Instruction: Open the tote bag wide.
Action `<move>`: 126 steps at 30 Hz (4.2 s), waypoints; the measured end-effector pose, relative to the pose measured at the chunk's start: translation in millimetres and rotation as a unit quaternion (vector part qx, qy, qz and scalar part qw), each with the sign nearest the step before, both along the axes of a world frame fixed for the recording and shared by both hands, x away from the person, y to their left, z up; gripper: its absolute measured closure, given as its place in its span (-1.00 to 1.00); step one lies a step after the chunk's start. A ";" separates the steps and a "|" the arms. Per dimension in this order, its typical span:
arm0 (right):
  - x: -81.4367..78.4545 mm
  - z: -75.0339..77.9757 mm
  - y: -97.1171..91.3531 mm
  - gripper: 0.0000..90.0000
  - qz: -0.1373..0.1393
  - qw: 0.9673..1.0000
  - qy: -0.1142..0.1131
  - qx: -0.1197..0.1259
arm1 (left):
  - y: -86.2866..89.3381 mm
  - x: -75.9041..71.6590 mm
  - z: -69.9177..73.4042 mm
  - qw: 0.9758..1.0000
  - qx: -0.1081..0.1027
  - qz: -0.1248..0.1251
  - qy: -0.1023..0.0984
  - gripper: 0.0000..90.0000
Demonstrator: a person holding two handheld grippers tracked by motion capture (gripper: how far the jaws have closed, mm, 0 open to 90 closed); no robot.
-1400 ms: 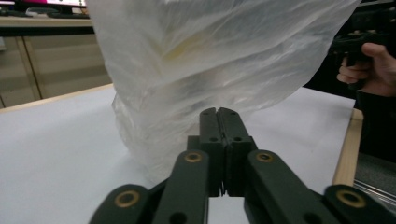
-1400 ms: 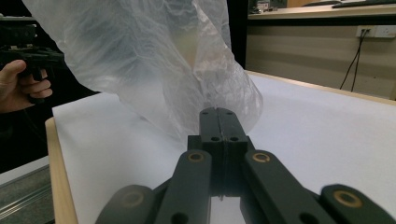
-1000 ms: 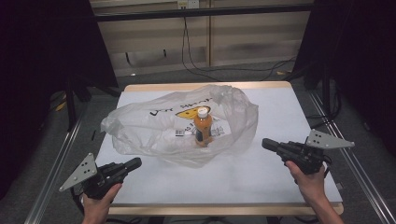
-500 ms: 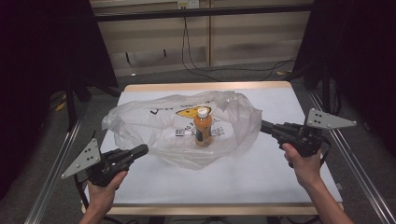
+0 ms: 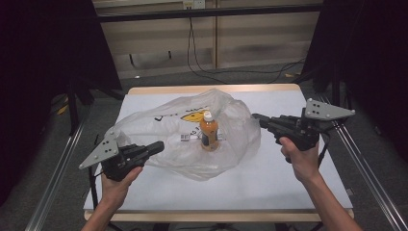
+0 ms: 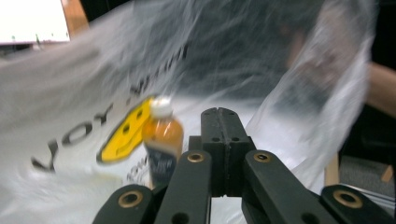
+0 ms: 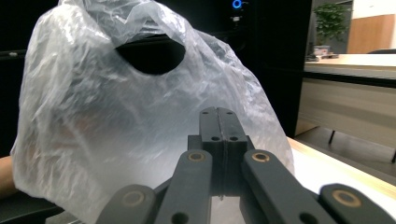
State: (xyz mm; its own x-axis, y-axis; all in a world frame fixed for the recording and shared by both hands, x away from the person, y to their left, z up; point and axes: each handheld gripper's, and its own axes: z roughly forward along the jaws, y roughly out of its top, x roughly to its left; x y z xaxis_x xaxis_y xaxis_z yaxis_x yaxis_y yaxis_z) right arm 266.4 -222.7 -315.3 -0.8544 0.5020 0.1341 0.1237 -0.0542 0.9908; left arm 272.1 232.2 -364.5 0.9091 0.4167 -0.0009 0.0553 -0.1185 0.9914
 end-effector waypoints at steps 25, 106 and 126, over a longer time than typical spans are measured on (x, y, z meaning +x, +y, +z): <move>30.2 63.0 55.4 1.00 0.100 0.995 -0.021 -0.013 | -29.5 26.6 9.9 1.000 0.007 -0.028 0.010 1.00; 132.3 -131.5 17.5 1.00 -0.083 0.969 0.175 -0.154 | -20.5 101.0 -83.7 0.977 0.149 0.037 0.150 1.00; 73.4 -48.3 75.9 1.00 0.022 0.987 0.082 -0.140 | -101.9 59.9 -41.2 0.984 0.142 -0.061 0.092 1.00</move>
